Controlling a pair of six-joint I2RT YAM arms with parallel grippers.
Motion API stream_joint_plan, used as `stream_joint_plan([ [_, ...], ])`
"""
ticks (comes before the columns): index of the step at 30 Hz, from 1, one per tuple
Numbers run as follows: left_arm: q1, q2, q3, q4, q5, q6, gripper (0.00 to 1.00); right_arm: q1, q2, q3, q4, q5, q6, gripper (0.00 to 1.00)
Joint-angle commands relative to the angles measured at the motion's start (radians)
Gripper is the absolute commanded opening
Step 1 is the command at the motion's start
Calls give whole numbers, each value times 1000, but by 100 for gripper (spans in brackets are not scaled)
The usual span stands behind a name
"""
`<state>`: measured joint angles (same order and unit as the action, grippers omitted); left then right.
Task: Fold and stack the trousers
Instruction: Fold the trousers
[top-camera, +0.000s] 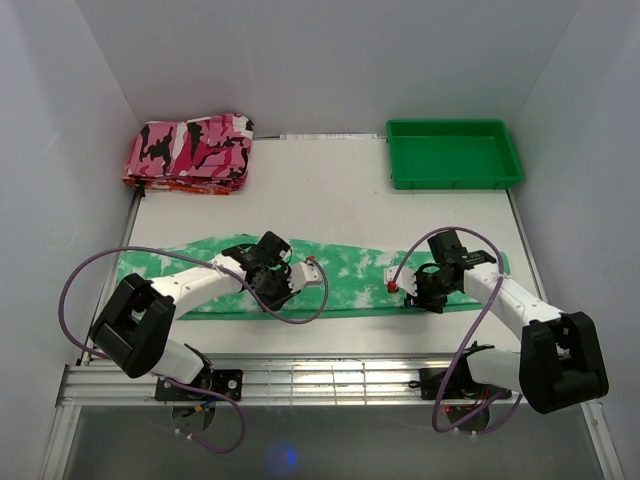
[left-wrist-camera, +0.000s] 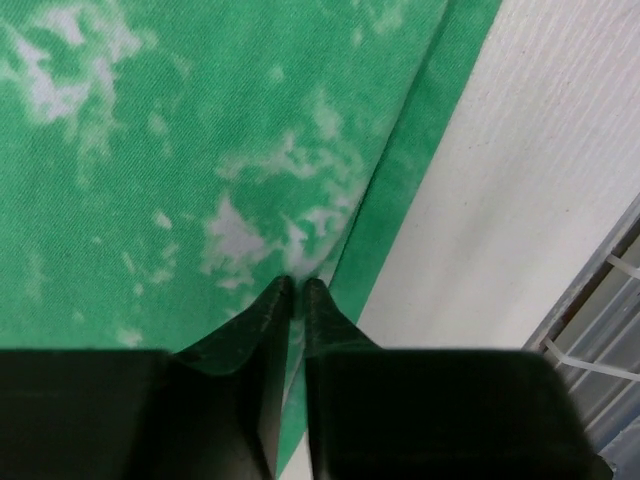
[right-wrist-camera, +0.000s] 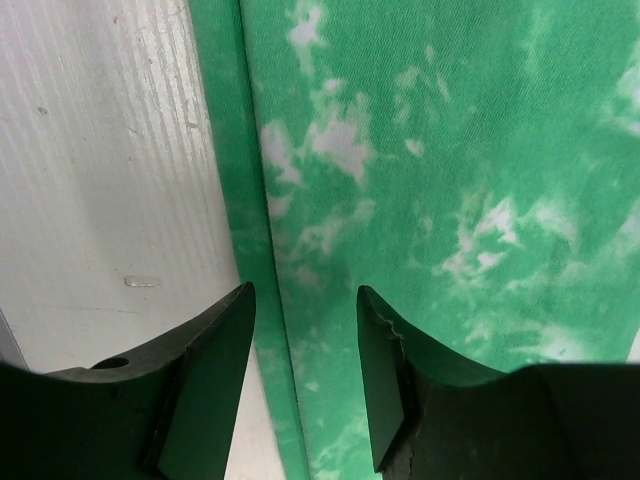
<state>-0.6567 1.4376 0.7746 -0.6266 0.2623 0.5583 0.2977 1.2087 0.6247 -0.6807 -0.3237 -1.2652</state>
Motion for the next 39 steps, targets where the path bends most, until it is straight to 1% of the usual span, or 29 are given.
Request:
stream_joint_plan([
  [1,11,-22,6,-1,-12,14,19,3,-3,-5,-22,3,-51,51],
  [3,12,-19,5,2,-11,14,12,1,2,-13,-17,8,-63,51],
  [4,14,-14,8,2,-9,15,3,0,3,-16,-17,9,-72,51],
  [5,17,-13,9,1,-8,11,1,-5,5,-17,-16,11,-77,51],
  [8,23,-14,17,-4,3,9,0,-9,12,-26,-5,14,-89,51],
  [11,25,-19,22,-12,14,11,0,-11,26,-22,15,12,-74,48],
  [14,26,-23,25,-19,21,11,0,-12,38,-5,18,9,-69,39],
  [15,26,-25,23,-19,23,9,0,-17,40,0,18,9,-69,35],
  [17,28,-31,22,-21,22,9,0,-20,41,12,17,8,-68,34],
  [19,28,-32,20,-21,25,9,0,-23,43,21,13,8,-63,34],
  [26,32,-37,17,-25,26,15,0,-35,71,79,-36,-20,-69,47],
  [34,39,-36,22,-30,35,18,0,-55,117,127,-92,-51,-108,46],
  [39,43,-29,20,-30,40,20,0,-57,146,141,-137,-57,-131,51],
])
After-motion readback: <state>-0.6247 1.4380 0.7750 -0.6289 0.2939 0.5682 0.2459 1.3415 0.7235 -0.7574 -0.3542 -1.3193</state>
